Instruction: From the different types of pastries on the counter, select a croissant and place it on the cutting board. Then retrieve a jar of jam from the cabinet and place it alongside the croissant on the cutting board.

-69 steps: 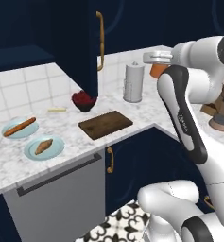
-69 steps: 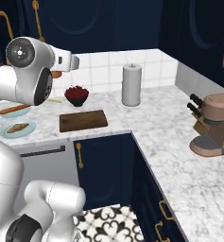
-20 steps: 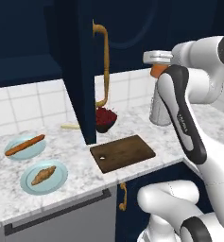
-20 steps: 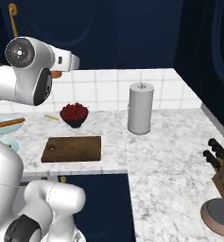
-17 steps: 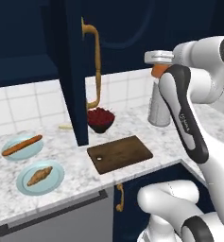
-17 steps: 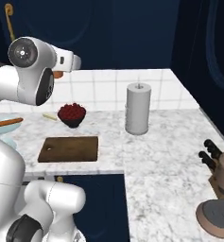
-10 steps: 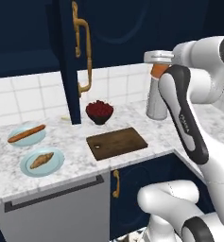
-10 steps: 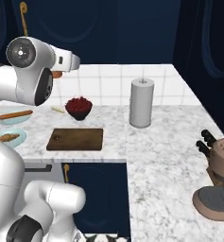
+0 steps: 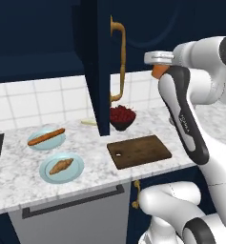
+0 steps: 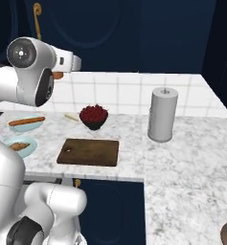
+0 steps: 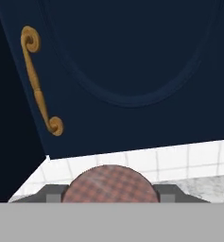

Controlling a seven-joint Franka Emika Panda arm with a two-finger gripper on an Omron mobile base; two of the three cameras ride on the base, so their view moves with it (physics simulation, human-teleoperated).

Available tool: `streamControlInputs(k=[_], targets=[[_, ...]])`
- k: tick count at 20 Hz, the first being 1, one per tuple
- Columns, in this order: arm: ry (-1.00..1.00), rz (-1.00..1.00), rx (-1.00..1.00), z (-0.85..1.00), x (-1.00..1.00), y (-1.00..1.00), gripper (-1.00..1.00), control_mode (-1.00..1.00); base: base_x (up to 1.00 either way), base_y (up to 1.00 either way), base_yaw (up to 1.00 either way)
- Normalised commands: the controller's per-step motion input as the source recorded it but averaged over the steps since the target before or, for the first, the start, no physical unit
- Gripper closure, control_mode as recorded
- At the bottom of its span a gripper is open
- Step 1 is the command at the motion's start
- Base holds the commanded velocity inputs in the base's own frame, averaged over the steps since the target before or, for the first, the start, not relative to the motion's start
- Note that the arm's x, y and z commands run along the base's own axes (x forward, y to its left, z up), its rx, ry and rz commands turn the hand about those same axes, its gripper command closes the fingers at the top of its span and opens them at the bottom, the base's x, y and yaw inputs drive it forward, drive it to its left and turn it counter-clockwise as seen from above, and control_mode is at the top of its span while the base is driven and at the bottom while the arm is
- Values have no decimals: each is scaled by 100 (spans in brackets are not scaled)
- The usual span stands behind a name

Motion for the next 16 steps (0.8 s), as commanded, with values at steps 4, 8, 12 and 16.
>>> streamControlInputs(k=[4, 8, 12, 16], targets=[[0, 0, 0, 0, 0, 0, 100, 100, -24, -58, 16], [0, 0, 0, 0, 0, 0, 100, 100, 0, 0, 2], [0, 0, 0, 0, 0, 0, 100, 100, 0, 0, 0], [0, -1, 0, -3, -16, -6, 100, -100, -4, 0, 0]])
